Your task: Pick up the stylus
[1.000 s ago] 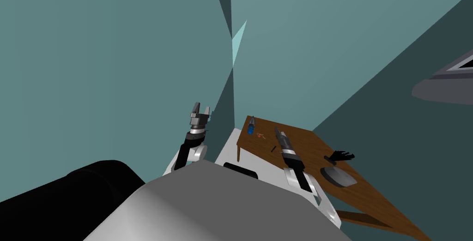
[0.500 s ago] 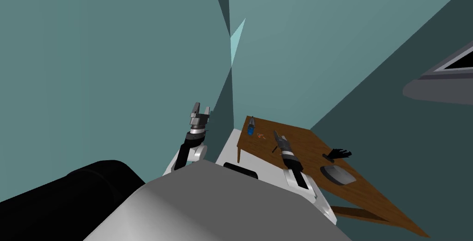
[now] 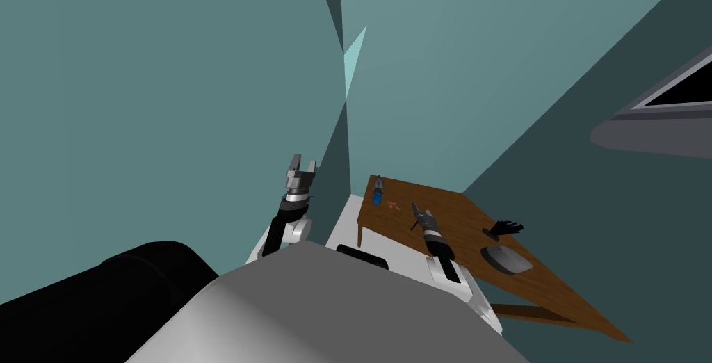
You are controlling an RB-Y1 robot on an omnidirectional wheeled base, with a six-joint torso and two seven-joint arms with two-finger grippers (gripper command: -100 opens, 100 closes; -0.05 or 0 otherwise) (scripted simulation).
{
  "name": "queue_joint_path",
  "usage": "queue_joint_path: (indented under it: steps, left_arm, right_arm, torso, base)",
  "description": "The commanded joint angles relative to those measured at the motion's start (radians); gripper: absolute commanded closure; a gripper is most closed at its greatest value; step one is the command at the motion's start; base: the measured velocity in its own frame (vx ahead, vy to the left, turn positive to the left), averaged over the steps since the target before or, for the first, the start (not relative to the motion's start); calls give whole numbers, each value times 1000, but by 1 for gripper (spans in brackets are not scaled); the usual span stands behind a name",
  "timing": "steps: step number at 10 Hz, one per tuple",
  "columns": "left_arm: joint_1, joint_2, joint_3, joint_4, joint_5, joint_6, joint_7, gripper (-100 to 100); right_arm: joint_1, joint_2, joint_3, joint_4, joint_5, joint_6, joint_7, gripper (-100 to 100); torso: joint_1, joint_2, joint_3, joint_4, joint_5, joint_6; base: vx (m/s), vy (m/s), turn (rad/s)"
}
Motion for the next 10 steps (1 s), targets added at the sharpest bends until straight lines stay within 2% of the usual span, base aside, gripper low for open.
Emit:
queue_joint_path:
  steps: [1,2,4,5,6,7,8,9,10]
  left_arm:
    - [0,0,0,0,0,0,0,0]
    - [0,0,0,0,0,0,0,0]
    - [0,0,0,0,0,0,0,0]
    - [0,0,0,0,0,0,0,0]
    - [0,0,0,0,0,0,0,0]
    - [0,0,0,0,0,0,0,0]
    - [0,0,0,0,0,0,0,0]
    - [0,0,0,0,0,0,0,0]
    - [0,0,0,0,0,0,0,0]
  right_arm:
    - [-26,5,-18,50,22,23,50,-100]
    - [-26,5,-18,73,22,23,53,-100]
    - [-61,7,-44,153,48,43,117,-100]
    - [-61,7,-44,169,48,43,117,-100]
    - [-77,9,-57,197,60,53,147,-100]
    - [-77,9,-57,216,60,53,147,-100]
    - [-93,10,-69,255,71,63,176,-100]
    - [-93,10,-69,260,71,63,176,-100]
    - [-108,11,-80,291,83,72,203,-100]
  torso:
    - [0,0,0,0,0,0]
    - [2,0,0,0,0,0]
    - [0,0,0,0,0,0]
    - [1,0,0,0,0,0]
    - [1,0,0,0,0,0]
    - [1,0,0,0,0,0]
    - [0,1,0,0,0,0]
    - [0,1,0,0,0,0]
    - [-1,1,0,0,0,0]
  base:
    - [36,64,-118]
    - [26,51,-55]
    - [34,46,-93]
    - [20,45,-44]
    - [18,45,-51]
    - [18,33,-41]
    - [22,27,-76]
    - [20,25,-36]
    - [22,30,-73]
